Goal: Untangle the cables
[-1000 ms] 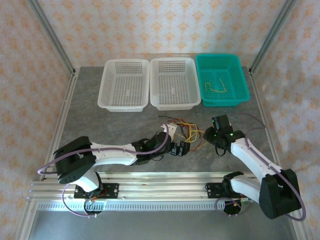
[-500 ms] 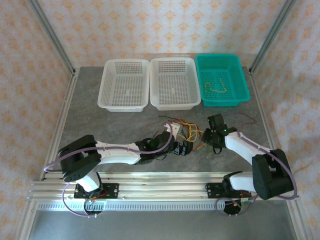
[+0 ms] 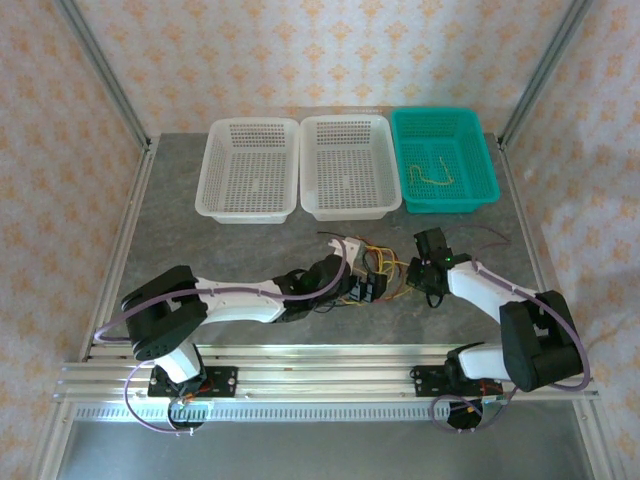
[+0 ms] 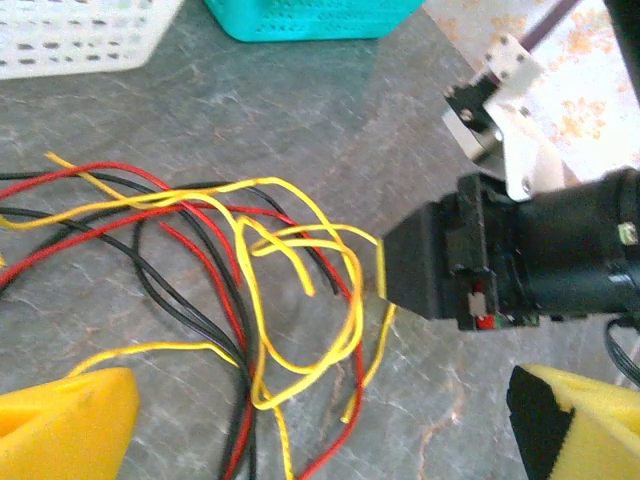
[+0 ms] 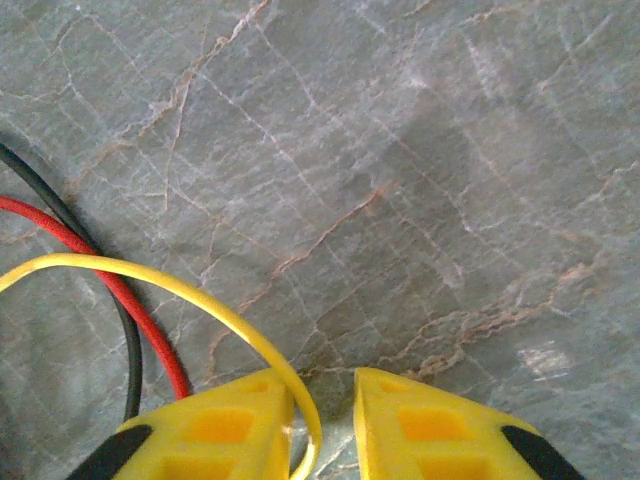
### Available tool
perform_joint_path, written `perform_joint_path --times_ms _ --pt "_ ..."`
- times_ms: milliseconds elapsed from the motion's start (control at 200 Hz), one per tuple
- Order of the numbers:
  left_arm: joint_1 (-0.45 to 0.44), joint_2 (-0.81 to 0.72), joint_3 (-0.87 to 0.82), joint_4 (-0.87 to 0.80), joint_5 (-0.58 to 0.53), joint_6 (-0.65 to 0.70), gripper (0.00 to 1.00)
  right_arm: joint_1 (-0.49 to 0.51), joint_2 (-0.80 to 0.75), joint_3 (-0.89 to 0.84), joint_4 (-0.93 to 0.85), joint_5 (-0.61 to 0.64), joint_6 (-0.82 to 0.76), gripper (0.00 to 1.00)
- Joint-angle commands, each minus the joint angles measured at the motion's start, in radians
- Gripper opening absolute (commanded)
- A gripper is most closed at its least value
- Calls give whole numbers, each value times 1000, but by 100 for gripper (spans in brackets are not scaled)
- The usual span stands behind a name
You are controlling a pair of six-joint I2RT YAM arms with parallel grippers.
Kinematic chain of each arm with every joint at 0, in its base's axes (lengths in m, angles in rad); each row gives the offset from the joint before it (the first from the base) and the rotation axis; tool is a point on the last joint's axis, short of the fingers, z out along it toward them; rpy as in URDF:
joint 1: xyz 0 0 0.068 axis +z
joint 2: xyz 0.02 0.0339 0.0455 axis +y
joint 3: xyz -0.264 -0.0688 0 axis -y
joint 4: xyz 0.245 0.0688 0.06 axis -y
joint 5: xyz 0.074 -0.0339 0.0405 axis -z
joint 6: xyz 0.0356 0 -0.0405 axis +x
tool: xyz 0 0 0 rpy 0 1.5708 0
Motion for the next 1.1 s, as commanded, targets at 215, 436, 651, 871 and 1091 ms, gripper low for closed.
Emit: perform_joint_path --times_ms 215,436,651,871,1091 --pt "60 -56 -18 13 -25 -1 96 9 -37 48 -12 7 -51 5" --pt "68 -62 -9 14 -23 4 99 84 -95 153 -139 115 -47 1" --pt "68 -36 36 30 -19 6 99 200 -96 316 -307 258 -45 0" --pt "71 -25 57 56 -70 -20 99 263 -111 418 -347 288 -65 0" --pt "79 34 121 18 -95 -20 99 269 -161 422 -322 278 -106 0"
